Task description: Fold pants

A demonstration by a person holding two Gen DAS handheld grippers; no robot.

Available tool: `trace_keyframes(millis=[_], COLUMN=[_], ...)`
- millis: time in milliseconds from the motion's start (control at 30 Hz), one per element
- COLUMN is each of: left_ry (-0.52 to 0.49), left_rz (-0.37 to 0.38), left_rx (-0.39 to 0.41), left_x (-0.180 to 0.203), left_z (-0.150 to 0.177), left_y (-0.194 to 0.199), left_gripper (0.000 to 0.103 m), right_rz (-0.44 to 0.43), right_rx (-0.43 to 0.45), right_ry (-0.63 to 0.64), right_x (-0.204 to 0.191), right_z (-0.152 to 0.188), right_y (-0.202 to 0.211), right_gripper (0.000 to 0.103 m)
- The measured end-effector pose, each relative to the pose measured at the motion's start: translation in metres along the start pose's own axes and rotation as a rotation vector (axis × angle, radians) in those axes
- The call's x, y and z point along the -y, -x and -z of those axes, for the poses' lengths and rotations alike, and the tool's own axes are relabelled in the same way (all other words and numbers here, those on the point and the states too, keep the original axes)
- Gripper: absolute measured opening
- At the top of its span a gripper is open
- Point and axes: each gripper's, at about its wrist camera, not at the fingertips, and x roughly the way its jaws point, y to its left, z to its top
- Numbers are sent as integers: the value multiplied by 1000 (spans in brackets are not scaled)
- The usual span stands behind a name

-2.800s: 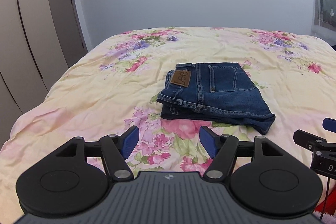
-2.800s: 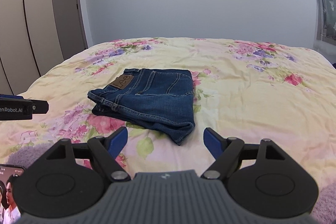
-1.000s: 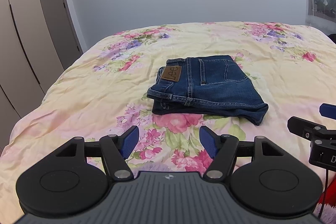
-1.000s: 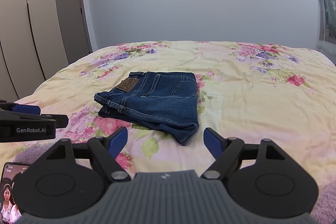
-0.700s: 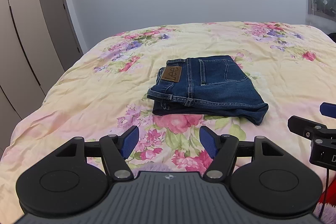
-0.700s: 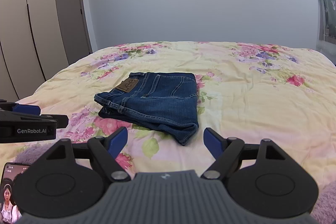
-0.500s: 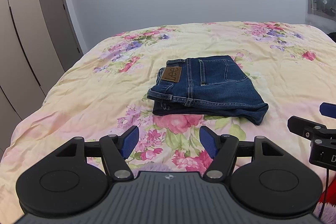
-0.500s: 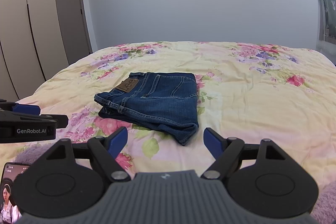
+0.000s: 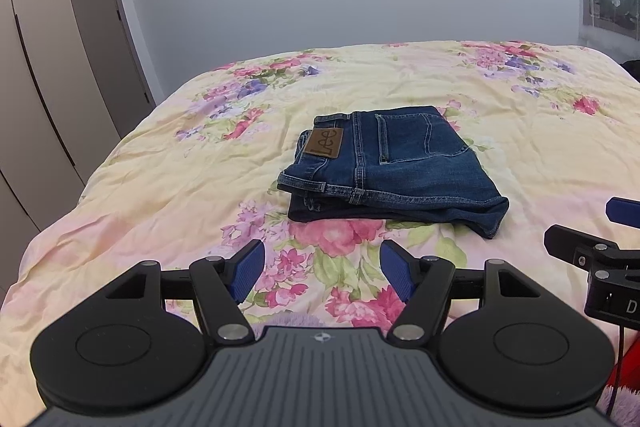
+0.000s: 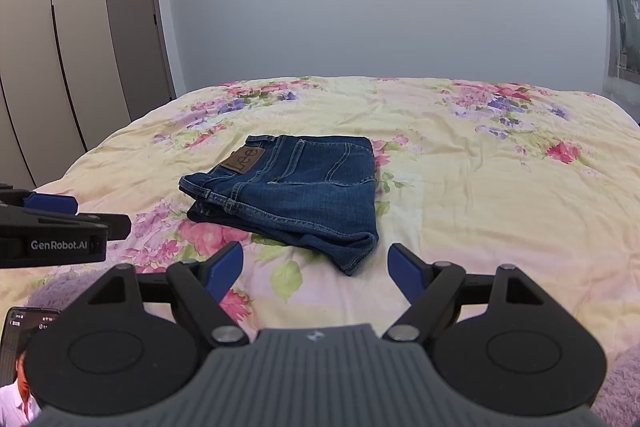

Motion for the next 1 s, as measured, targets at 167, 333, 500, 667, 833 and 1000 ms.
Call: trace_keyframes(millis=[167, 333, 500, 667, 833, 1000], left_ry=[-1, -2, -2, -5, -2, 26], left_rz=[-1, 0, 3, 7, 0, 9], left_rx=[3, 3, 5, 11, 22, 20], left_x=[0, -1, -1, -2, -2, -7], left_z=[-1, -2, -3, -4, -3, -2], left_y=[0, 0, 1, 2, 4, 4], left_gripper=[78, 78, 78, 78, 78, 78], right_rz=[0, 0, 0, 0, 1, 1], right_rx=[0, -4, -4, -5, -7, -7], right_ry=[3, 1, 1, 2, 5, 4], right_x=[0, 1, 1, 2, 2, 1], right_z=[0, 0, 0, 1, 1, 1], right_y=[-1, -1, 0, 0, 0, 0], right_gripper=[75, 76, 76, 76, 76, 76])
